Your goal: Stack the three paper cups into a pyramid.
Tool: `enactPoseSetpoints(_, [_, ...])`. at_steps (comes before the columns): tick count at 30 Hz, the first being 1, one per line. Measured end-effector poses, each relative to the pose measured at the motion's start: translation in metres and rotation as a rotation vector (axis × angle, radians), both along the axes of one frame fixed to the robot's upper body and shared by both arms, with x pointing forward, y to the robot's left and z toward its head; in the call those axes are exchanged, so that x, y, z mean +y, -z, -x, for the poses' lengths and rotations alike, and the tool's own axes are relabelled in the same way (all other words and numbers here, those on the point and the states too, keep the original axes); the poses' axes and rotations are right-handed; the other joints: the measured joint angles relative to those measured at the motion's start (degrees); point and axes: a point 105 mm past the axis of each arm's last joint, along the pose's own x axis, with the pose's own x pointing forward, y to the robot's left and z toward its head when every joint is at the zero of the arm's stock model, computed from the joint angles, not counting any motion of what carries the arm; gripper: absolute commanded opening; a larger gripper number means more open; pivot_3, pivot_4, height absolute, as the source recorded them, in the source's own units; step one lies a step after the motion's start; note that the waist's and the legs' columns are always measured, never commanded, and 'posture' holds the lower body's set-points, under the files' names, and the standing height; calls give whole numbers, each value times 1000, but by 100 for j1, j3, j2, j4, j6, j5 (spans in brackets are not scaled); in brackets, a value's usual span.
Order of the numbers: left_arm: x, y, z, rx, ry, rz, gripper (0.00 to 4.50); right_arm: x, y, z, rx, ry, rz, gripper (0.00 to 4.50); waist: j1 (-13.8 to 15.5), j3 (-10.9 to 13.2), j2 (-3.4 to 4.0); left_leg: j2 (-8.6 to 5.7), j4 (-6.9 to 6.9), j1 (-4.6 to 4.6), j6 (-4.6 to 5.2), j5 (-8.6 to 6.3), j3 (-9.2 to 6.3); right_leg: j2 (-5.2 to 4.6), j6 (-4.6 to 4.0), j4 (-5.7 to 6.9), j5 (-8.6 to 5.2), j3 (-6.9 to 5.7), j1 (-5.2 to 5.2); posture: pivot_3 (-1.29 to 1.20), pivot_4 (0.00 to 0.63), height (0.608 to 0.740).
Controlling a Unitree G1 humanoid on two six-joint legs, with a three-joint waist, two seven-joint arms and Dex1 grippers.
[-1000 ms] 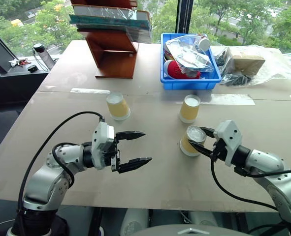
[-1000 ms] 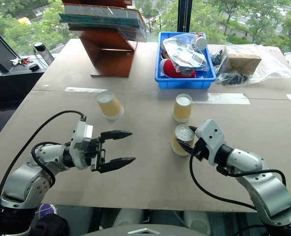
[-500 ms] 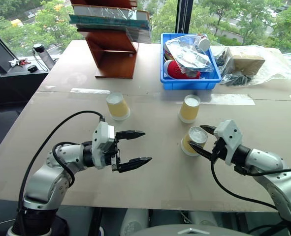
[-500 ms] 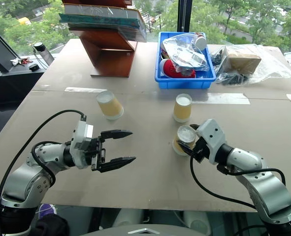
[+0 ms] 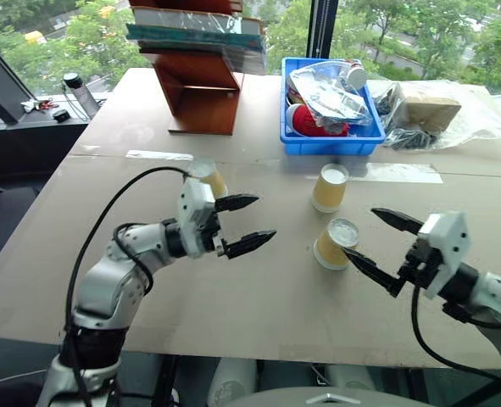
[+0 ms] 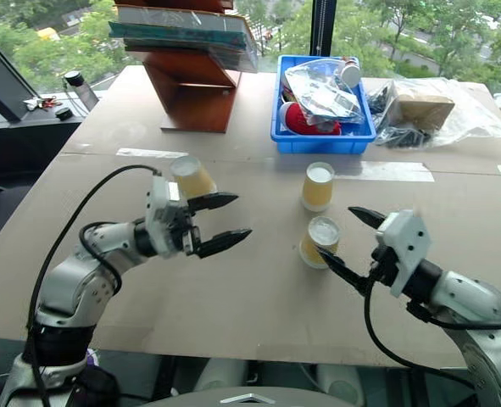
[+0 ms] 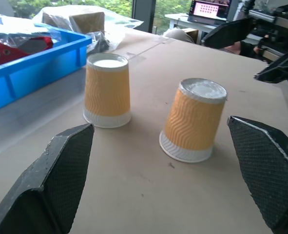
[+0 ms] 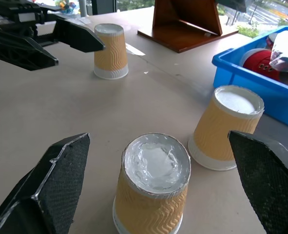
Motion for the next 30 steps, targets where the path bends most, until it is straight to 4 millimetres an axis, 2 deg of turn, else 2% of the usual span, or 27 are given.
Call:
enactPoseSetpoints(4, [-24, -3, -27, 16, -1, -20, 4500, -19, -7, 13, -36, 73, 2, 4475, 78, 0, -4, -13, 6, -2, 0, 0, -4, 3, 3, -1, 1, -6, 5, 0, 150, 740])
enactPoseSetpoints(8, [-56, 6, -51, 50, 38, -76, 4500, -36, -6, 37, -21, 124, 41, 4475, 72, 1, -6, -14, 6, -1, 0, 0, -3, 7, 4, -2, 2, -4, 6, 0, 150, 740])
enactPoseSetpoints(14, [-85, 11, -80, 42, 32, -114, 4500, -45, -2, 54, 0, 180, 61, 4475, 58, 2, -8, -12, 9, 1, 0, 0, 1, 11, 4, -3, 1, 1, 6, 0, 150, 740])
enactPoseSetpoints(22, [-114, 15, -97, 27, 27, -129, 4500, -53, 2, 70, 9, 245, 47, 4475, 69, 3, -11, -13, 8, -4, 2, -1, 1, 10, 7, -6, 0, 1, 5, 0, 150, 740])
enactPoseSetpoints(28, [-123, 19, -101, 6, 30, -135, 4500, -55, 3, 74, -9, 272, 65, 4475, 71, 4, -11, -13, 8, -4, 2, -1, 0, 10, 7, -6, 0, 0, 4, 0, 150, 740])
enactPoseSetpoints(30, [-125, 19, -103, 1, 28, -138, 3988, -55, 2, 74, -16, 276, 69, 4500, 72, 4, -12, -13, 8, -5, 2, -1, 0, 10, 7, -6, 0, 0, 4, 0, 150, 740])
